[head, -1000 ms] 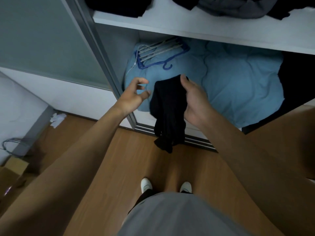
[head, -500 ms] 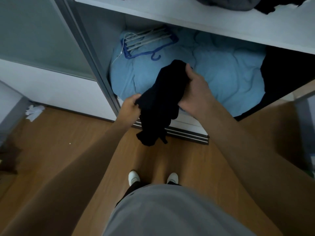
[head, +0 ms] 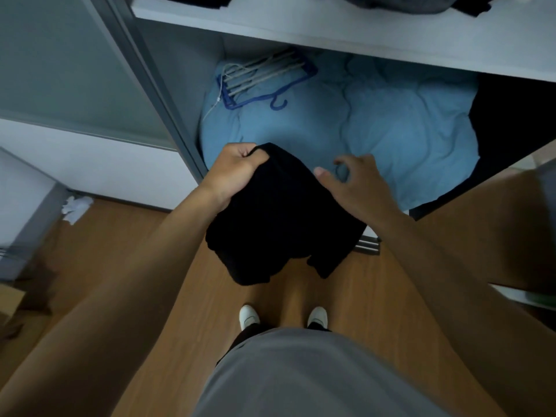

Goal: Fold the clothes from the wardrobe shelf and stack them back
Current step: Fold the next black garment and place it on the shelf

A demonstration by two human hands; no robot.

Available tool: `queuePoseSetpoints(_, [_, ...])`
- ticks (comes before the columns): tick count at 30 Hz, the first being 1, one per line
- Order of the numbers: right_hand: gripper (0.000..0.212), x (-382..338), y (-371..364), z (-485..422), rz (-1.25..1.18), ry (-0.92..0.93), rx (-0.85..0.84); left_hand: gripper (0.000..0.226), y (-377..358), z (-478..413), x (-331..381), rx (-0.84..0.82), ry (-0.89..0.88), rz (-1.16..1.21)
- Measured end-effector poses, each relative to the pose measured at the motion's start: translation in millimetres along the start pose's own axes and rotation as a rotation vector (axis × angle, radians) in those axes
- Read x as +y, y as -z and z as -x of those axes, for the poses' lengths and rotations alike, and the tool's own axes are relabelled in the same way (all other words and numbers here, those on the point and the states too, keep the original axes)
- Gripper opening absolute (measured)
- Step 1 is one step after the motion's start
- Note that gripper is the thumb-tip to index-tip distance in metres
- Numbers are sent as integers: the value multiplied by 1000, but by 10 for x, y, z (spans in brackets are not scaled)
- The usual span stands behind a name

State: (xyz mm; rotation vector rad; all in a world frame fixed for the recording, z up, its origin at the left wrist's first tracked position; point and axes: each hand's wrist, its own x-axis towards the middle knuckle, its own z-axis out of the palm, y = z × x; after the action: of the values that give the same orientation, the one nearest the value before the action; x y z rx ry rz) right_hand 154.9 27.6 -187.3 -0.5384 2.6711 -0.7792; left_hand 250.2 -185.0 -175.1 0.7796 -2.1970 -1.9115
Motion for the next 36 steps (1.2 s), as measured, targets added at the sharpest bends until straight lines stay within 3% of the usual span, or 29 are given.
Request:
queuePoseSetpoints(2, [79,-65,-74,87,130,157,-31,25,29,-23,40,-14,19,58])
queuePoseSetpoints(5, [44,-96,-216,143,347,327,27,28,130,-84,40,-67,-2,-4])
queuePoseSetpoints(6, [35,-97,-231,135,294,332,58,28,176,-107,22,-80,-28,-70])
queuePoseSetpoints(9, [40,-36,-133,14,-63,228,23,19,390,-137,-100,-188,-75,-341])
queuePoseSetpoints(12, [32,-69,-3,-83,-354,127,-80,15,562,-81,-309,-470,72,-637])
queuePoseSetpoints(13, [34,-104,13,-97,-402,125,-98,11,589,-83,-404,-494,107,-731])
queuePoseSetpoints(15, [41,-156,32,-107,-427,133,-119,10,605,-113,-545,-412,111,-849])
queuePoseSetpoints(18, [45,-141,42,-121,-375,127,-140,20,642,-161,-636,-216,66,-824])
queuePoseSetpoints(22, [34,8,75,-172,-240,113,-5,24,775,-242,-675,-41,97,-824])
queuePoseSetpoints(24, [31,52,97,-186,-317,64,59,9,824,-293,-694,0,129,-829])
queuePoseSetpoints(29, [10,76,90,-168,-553,-72,100,11,893,-362,-806,87,175,-805])
queuePoseSetpoints(31, [18,79,95,-141,-648,-108,129,11,900,-332,-880,118,205,-722])
queuePoseSetpoints(36, [11,132,95,-131,-774,-170,213,14,846,-258,-805,204,138,-488])
